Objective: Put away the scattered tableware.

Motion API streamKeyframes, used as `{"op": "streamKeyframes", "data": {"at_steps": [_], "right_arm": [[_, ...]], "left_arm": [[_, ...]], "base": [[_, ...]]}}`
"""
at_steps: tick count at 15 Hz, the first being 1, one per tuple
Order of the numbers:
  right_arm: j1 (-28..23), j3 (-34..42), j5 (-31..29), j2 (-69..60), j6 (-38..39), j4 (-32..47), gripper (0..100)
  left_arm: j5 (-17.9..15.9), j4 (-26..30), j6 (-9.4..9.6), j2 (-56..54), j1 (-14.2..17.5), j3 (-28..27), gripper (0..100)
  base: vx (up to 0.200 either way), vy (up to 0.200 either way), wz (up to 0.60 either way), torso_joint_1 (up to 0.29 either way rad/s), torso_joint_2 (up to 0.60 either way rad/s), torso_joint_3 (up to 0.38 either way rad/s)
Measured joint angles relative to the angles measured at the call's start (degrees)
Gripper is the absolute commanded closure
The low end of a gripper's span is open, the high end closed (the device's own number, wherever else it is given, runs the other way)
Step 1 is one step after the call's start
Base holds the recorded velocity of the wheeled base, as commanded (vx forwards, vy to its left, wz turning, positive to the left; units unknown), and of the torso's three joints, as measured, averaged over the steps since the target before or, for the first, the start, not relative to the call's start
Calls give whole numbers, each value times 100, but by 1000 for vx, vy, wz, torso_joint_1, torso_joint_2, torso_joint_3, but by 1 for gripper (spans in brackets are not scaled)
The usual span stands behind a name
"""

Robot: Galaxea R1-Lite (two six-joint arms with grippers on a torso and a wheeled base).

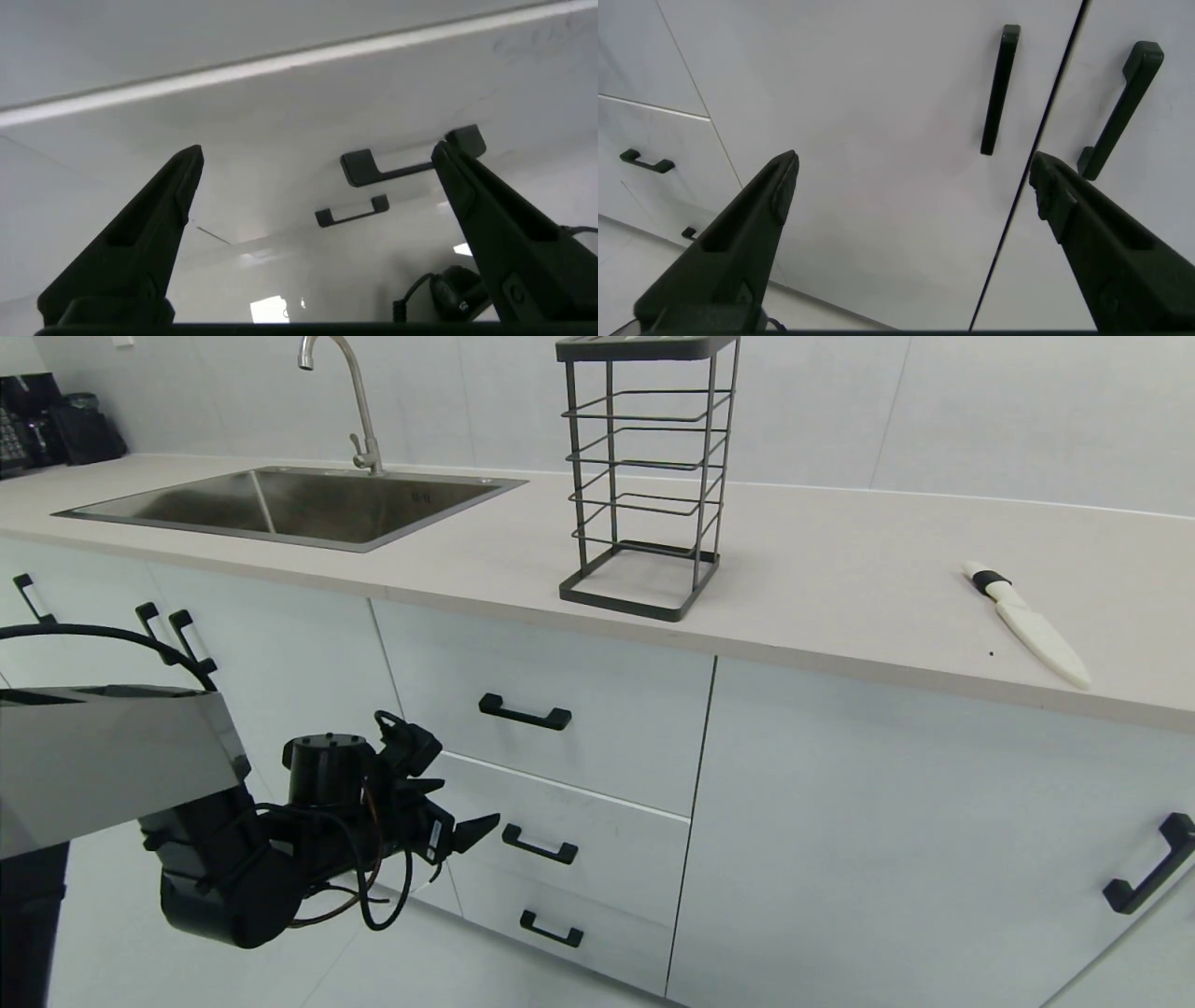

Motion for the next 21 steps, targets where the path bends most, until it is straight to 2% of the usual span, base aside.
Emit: {"op": "streamKeyframes", "data": {"at_steps": [4, 9, 11, 15, 18, 21], "right_arm": [[0, 0, 0, 0, 0, 0, 0], [0, 0, 0, 0, 0, 0, 0], [0, 0, -2, 0, 0, 0, 0], [0, 0, 0, 0, 0, 0, 0], [0, 0, 0, 0, 0, 0, 0], [0, 0, 0, 0, 0, 0, 0]], "left_arm": [[4, -93, -59, -755, -182, 848, 0], [0, -88, -74, -2110, -243, 1813, 0], [12, -79, -85, -2533, -210, 2015, 0], [39, -65, -244, -3373, -150, 2400, 0], [45, 28, -257, -4383, -45, 2848, 0], [48, 384, -219, -5628, 116, 3076, 0]], "base": [[0, 0, 0, 0, 0, 0], [0, 0, 0, 0, 0, 0], [0, 0, 0, 0, 0, 0], [0, 0, 0, 0, 0, 0], [0, 0, 0, 0, 0, 0], [0, 0, 0, 0, 0, 0]]}}
